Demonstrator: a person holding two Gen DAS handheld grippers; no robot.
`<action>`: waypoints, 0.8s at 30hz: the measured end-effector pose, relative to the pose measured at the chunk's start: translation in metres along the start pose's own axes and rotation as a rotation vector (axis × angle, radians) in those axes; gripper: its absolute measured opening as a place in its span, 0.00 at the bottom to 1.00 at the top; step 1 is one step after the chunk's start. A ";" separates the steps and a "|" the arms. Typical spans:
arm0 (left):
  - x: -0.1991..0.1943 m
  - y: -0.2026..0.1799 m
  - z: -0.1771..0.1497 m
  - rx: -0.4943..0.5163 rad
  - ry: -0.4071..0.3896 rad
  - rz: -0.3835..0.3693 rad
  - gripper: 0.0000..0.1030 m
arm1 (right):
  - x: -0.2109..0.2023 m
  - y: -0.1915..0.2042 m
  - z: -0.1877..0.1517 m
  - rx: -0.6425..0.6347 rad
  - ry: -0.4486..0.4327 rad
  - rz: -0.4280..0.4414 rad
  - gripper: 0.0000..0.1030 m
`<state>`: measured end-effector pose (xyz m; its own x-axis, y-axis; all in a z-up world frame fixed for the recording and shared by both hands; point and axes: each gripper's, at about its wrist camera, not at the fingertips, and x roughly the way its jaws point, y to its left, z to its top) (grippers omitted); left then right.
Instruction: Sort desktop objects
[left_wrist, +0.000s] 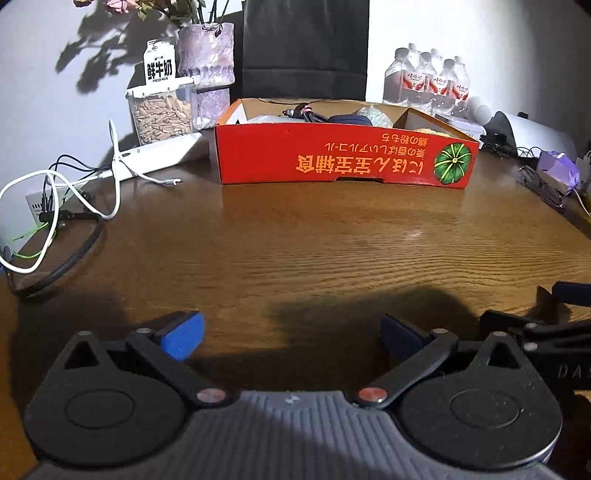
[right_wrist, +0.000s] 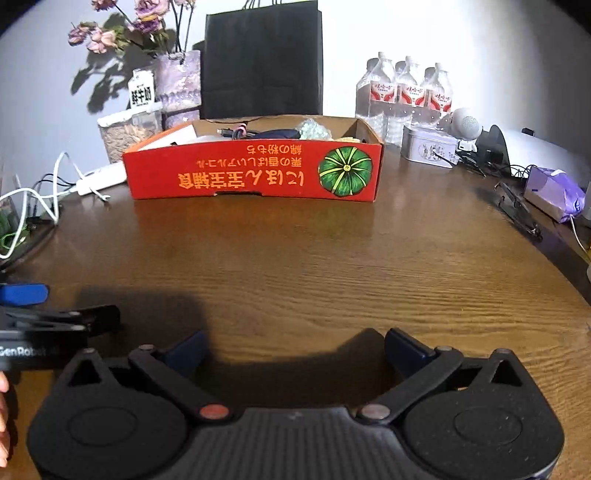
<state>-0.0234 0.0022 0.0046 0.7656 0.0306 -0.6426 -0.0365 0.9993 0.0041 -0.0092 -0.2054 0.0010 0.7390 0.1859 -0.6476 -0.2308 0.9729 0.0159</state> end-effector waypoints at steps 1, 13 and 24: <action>0.002 0.000 0.001 -0.001 0.001 -0.001 1.00 | 0.002 0.000 0.001 0.001 0.000 0.002 1.00; 0.007 0.001 0.005 0.006 0.002 -0.011 1.00 | 0.010 0.003 0.008 0.017 0.001 -0.024 1.00; 0.007 0.002 0.005 0.007 0.002 -0.011 1.00 | 0.010 0.003 0.008 0.016 0.001 -0.021 1.00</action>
<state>-0.0149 0.0046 0.0039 0.7646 0.0198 -0.6442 -0.0235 0.9997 0.0028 0.0022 -0.1992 0.0004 0.7432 0.1649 -0.6484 -0.2048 0.9787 0.0142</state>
